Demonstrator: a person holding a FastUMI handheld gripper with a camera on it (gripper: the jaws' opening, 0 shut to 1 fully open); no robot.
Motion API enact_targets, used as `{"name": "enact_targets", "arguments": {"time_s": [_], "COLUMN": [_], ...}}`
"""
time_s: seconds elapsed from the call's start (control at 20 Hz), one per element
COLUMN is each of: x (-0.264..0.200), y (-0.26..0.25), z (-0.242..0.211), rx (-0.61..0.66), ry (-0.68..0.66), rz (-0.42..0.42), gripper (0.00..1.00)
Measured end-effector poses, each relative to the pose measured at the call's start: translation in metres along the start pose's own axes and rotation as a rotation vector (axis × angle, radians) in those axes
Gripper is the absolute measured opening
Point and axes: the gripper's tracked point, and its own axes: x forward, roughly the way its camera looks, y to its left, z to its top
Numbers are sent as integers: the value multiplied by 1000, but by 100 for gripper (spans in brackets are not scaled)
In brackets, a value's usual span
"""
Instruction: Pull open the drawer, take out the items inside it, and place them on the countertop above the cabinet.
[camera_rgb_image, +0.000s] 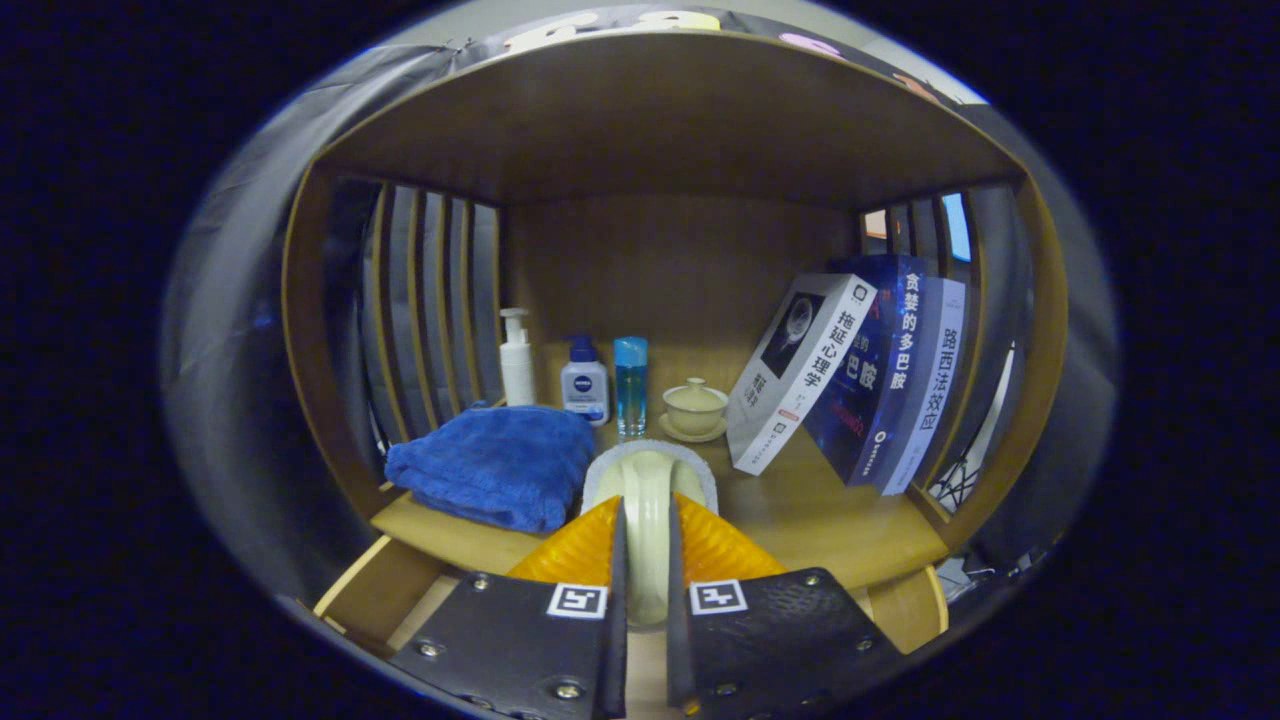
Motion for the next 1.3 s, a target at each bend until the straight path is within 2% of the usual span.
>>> {"name": "enact_targets", "arguments": {"time_s": [0.35,1.15,1.3], "x": [40,76,77], "y": [-2,-16,-19], "z": [-21,-17,-23], "rx": [11,104,80], "ry": [66,57,74], "rz": [-28,-87,-98], "gripper": [16,16,20]}}
